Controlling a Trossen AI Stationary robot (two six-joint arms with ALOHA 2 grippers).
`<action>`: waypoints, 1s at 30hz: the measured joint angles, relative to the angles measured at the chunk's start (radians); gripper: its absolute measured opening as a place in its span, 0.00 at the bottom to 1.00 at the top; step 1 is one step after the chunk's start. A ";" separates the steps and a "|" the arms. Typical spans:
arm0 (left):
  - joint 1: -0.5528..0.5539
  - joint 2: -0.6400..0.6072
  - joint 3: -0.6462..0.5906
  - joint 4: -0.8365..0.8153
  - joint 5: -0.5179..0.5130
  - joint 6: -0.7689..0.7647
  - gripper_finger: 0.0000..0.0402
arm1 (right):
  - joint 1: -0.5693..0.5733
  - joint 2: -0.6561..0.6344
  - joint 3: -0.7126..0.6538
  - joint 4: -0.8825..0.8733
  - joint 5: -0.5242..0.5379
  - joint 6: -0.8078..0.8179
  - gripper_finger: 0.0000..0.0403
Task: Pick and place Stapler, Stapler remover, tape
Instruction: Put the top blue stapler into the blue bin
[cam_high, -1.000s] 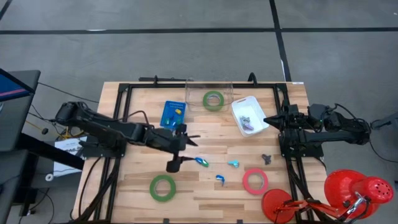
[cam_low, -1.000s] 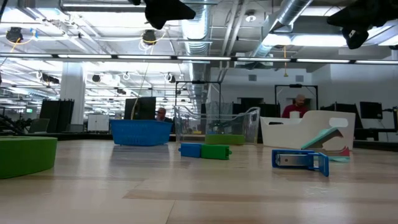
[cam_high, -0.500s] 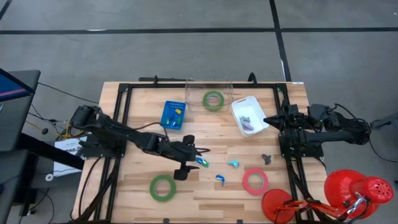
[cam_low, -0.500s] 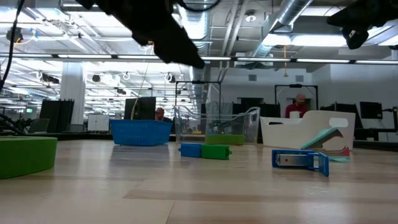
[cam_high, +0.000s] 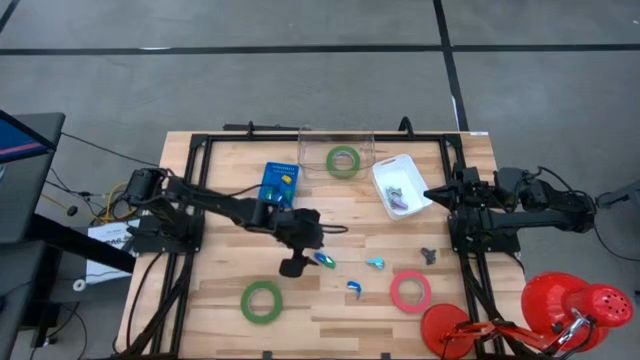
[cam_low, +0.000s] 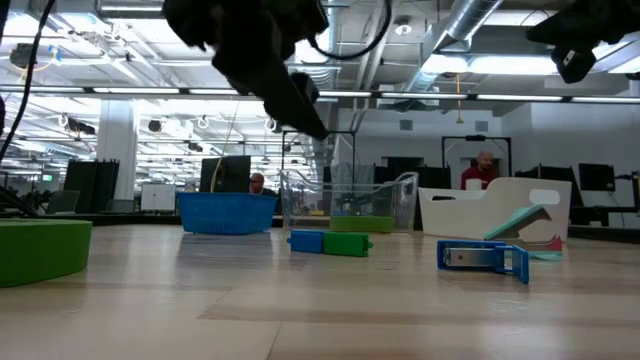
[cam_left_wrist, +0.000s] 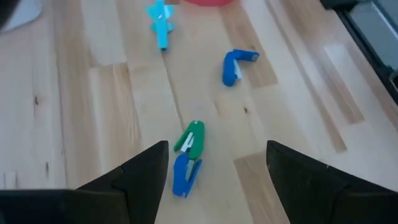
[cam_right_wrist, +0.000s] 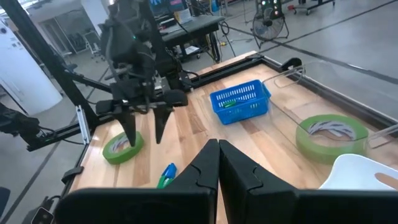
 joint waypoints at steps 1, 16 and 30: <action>0.003 0.000 0.018 -0.029 0.003 0.020 0.65 | 0.000 0.000 0.000 0.000 0.000 0.000 0.00; 0.012 0.048 0.047 -0.087 -0.082 0.145 0.70 | 0.000 0.000 0.000 -0.001 0.000 0.000 0.00; -0.023 0.208 0.045 -0.004 -0.121 0.195 0.73 | 0.000 0.000 0.000 -0.047 0.000 0.003 0.00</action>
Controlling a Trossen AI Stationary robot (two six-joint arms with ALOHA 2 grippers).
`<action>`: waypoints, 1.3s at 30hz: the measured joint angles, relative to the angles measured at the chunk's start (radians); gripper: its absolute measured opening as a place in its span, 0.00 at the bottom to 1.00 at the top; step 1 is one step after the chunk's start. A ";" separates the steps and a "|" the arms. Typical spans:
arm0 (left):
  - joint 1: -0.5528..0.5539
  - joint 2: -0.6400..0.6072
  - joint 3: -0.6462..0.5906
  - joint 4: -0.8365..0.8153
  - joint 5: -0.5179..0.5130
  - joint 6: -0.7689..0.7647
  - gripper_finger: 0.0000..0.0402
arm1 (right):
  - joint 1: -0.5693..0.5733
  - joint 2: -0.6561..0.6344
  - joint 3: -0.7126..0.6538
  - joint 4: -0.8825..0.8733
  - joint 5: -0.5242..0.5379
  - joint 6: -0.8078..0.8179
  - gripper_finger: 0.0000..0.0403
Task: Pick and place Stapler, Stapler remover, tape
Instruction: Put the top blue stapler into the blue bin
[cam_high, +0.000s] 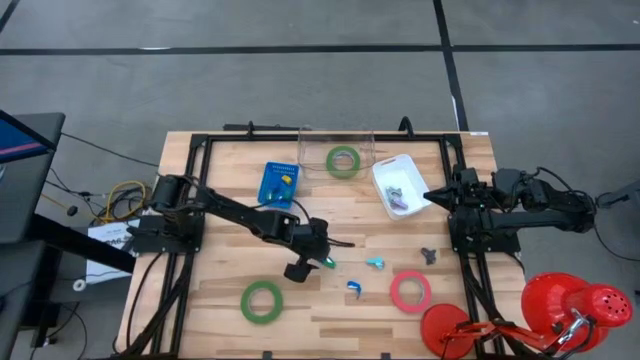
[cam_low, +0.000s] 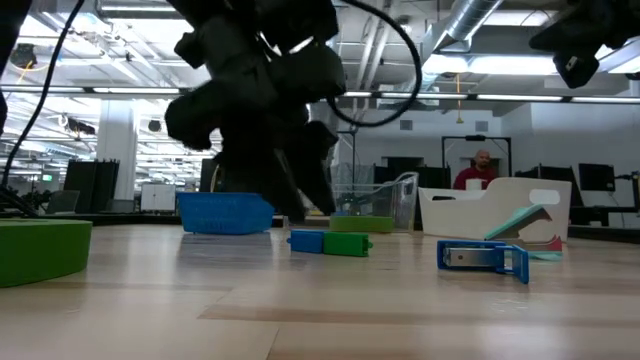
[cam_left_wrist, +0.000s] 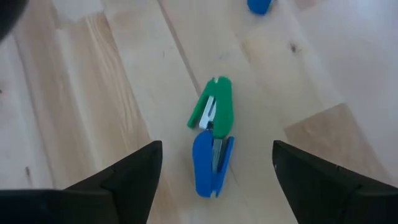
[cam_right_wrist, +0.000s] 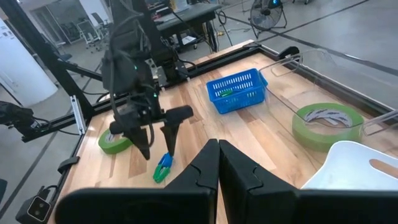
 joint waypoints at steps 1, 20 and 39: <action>0.000 0.008 0.000 -0.001 -0.003 0.000 0.72 | 0.000 0.000 0.000 -0.002 0.000 0.000 0.00; 0.006 0.052 -0.001 -0.004 -0.063 -0.001 0.42 | 0.000 0.000 0.000 -0.009 0.000 0.000 0.00; 0.006 0.044 -0.001 -0.006 -0.060 -0.001 0.17 | 0.000 0.000 0.000 -0.009 0.000 0.000 0.00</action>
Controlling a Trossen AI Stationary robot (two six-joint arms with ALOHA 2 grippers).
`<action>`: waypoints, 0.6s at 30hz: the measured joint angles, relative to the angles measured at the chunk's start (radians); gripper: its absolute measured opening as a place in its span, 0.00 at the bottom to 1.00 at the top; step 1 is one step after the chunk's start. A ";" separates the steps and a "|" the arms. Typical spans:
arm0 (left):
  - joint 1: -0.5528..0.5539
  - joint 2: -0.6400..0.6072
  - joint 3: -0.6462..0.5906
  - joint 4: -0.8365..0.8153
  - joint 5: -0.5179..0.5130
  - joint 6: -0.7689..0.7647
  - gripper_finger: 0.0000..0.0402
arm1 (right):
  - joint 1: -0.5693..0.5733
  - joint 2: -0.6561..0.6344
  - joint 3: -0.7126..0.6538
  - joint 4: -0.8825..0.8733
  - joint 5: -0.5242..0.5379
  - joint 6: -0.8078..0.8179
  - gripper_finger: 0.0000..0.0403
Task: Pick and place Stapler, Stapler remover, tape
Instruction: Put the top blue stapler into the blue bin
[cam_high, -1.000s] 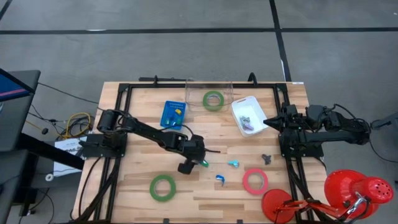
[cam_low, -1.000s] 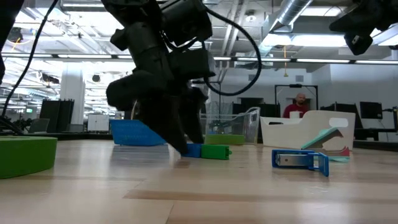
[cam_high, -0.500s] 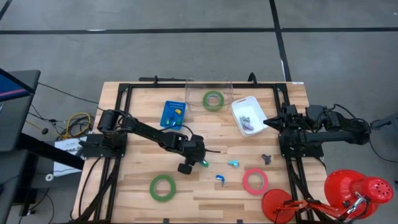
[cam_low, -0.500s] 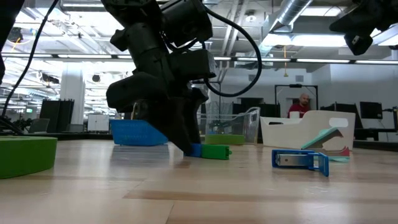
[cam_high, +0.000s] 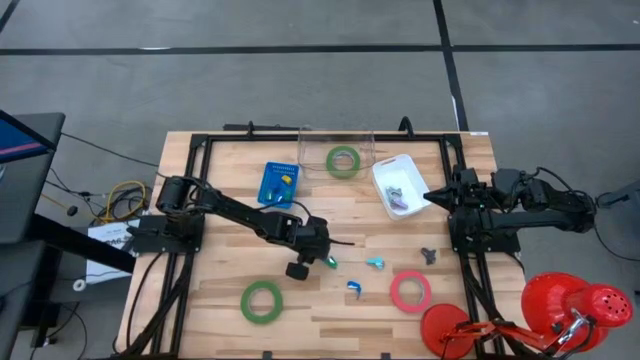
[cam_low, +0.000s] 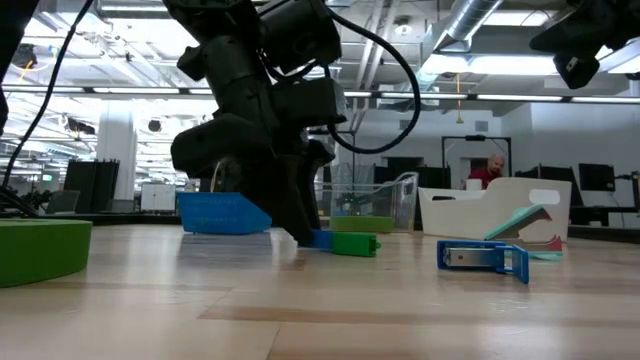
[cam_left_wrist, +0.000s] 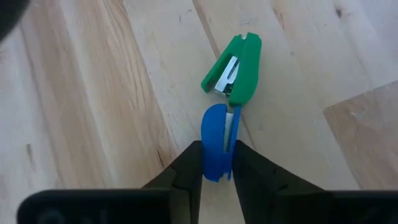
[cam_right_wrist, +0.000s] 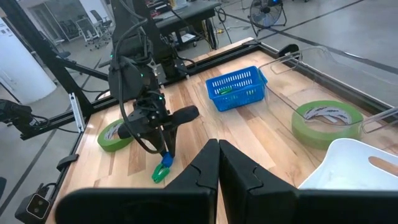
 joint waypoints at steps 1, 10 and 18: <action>0.000 -0.006 0.000 0.000 0.000 0.000 0.17 | 0.000 0.000 0.000 0.000 0.000 0.000 0.00; 0.034 -0.162 0.000 -0.006 -0.099 0.000 0.17 | 0.000 0.000 0.000 0.001 0.000 0.000 0.00; 0.169 -0.302 0.000 -0.025 -0.158 -0.011 0.17 | 0.000 0.000 0.000 0.001 0.000 0.000 0.00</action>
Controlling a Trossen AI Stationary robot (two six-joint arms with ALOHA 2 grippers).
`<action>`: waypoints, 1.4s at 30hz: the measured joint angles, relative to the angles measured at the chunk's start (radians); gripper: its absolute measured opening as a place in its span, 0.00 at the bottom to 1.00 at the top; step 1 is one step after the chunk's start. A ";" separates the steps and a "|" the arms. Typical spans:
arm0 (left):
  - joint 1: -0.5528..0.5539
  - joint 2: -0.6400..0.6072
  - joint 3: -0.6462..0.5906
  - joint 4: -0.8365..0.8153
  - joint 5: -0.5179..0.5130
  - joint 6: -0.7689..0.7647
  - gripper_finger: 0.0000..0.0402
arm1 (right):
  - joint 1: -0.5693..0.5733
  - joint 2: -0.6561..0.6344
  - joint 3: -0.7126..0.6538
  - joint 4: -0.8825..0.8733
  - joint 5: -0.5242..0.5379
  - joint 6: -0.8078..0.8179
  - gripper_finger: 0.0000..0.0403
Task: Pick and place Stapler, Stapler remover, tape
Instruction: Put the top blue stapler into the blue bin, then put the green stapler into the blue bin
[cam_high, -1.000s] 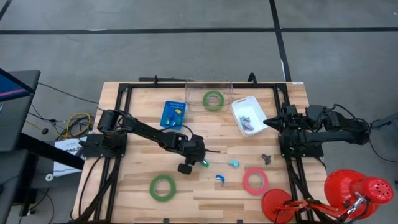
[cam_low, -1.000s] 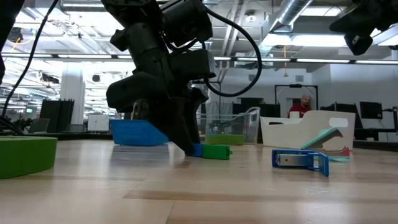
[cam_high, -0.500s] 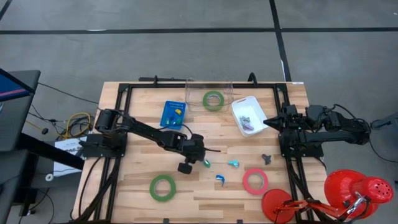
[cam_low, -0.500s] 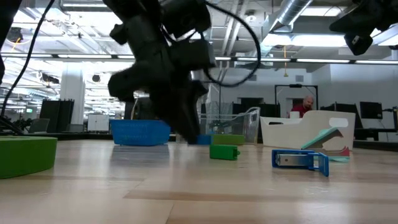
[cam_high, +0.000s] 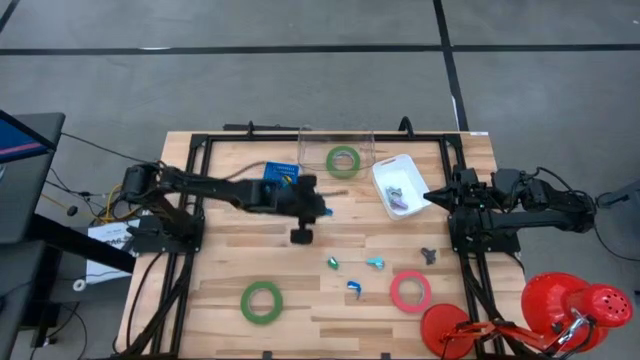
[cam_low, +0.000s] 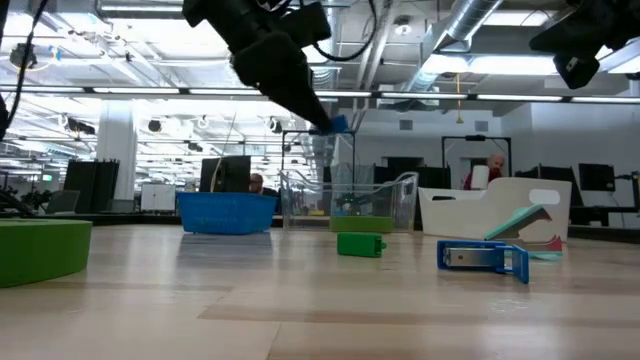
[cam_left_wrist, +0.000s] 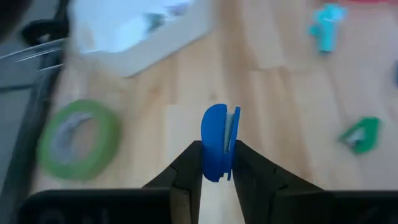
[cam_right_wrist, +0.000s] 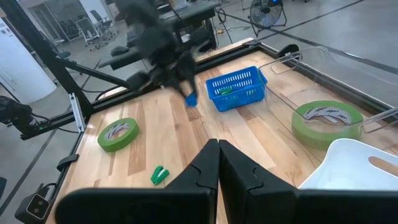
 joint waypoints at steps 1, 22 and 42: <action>0.019 -0.012 0.000 -0.008 0.000 -0.001 0.17 | 0.000 0.000 0.000 0.000 0.000 0.000 0.00; 0.379 -0.100 -0.067 -0.339 0.001 -0.211 0.17 | 0.000 0.000 0.000 -0.002 0.000 -0.003 0.00; 0.408 -0.099 -0.166 -0.327 0.026 -0.295 0.56 | 0.000 0.000 0.000 -0.002 0.000 -0.002 0.00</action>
